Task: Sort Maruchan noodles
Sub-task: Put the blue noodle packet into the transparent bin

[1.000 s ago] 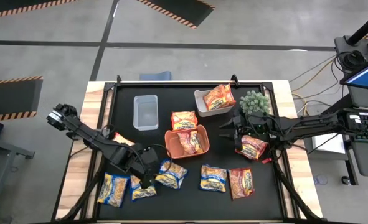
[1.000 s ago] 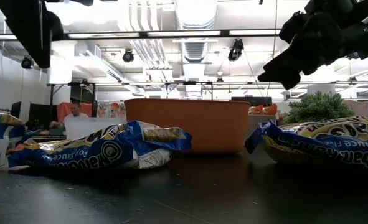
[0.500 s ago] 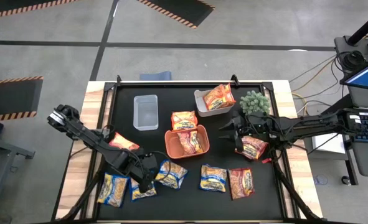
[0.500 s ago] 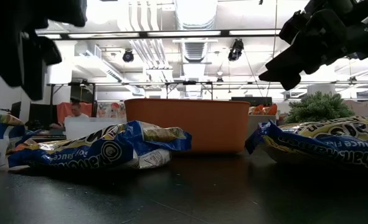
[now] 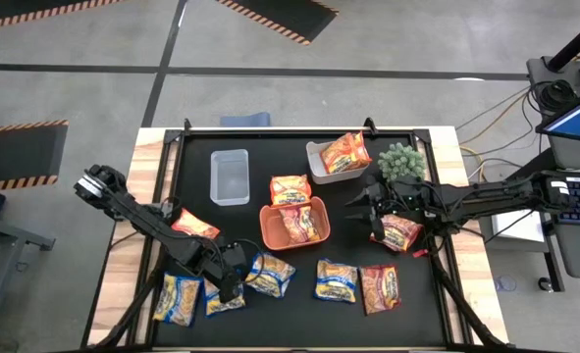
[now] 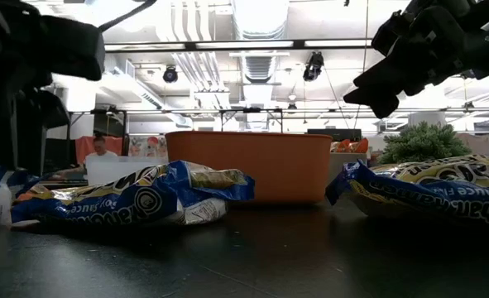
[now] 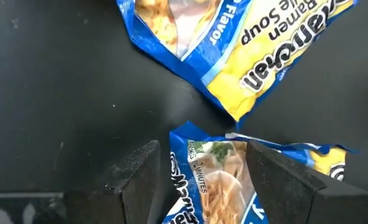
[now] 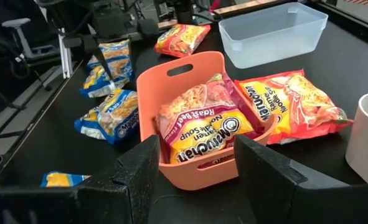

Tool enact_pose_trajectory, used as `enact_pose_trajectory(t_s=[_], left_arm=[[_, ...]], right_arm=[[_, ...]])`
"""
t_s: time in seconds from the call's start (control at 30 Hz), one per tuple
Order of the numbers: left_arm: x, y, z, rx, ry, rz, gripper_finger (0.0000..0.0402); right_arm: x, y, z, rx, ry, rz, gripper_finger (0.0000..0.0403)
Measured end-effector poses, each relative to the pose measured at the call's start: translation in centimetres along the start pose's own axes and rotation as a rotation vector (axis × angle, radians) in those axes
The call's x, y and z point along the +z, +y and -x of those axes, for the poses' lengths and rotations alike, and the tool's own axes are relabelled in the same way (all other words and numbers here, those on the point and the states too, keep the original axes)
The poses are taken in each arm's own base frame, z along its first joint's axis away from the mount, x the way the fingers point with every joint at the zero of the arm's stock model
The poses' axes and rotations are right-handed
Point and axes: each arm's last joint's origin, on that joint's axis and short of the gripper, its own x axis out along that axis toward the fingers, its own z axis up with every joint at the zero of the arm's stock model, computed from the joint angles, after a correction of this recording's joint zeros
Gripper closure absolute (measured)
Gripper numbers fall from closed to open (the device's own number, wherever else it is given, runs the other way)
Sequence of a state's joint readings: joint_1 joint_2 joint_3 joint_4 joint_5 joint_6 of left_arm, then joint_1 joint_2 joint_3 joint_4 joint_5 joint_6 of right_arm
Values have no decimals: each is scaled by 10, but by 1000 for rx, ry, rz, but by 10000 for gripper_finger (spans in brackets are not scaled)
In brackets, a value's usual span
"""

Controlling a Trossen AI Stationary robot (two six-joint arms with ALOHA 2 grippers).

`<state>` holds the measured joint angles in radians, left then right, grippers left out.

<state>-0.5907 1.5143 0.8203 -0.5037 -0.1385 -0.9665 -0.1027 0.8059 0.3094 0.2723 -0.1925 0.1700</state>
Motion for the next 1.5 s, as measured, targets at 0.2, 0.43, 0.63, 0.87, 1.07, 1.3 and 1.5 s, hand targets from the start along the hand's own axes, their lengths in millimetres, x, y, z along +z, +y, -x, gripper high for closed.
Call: enact_pose_trajectory(t_s=[0.2, 0.43, 0.63, 0.87, 1.07, 1.3, 1.5], left_arm=[[-7, 7, -9, -20, 17, 18, 184], [-11, 12, -12, -5, 28, 35, 249], [-11, 11, -12, -7, 32, 28, 355], [-6, 7, -7, 11, -12, 10, 398], [-7, 26, 8, 376, -115, 139, 401], [-3, 24, 24, 449, -238, 190, 401], [3, 21, 33, 447, -359, 238, 401]], right_arm=[[0, 0, 0, 1, 3, -3, 209], [0, 0, 0, 2, 3, -6, 209], [0, 0, 0, 1, 3, -5, 209], [-1, 0, 0, 1, 4, -6, 209], [-1, 0, 0, 1, 5, -6, 209], [-1, 0, 0, -2, 5, -7, 209], [-1, 0, 0, -2, 6, -7, 209]])
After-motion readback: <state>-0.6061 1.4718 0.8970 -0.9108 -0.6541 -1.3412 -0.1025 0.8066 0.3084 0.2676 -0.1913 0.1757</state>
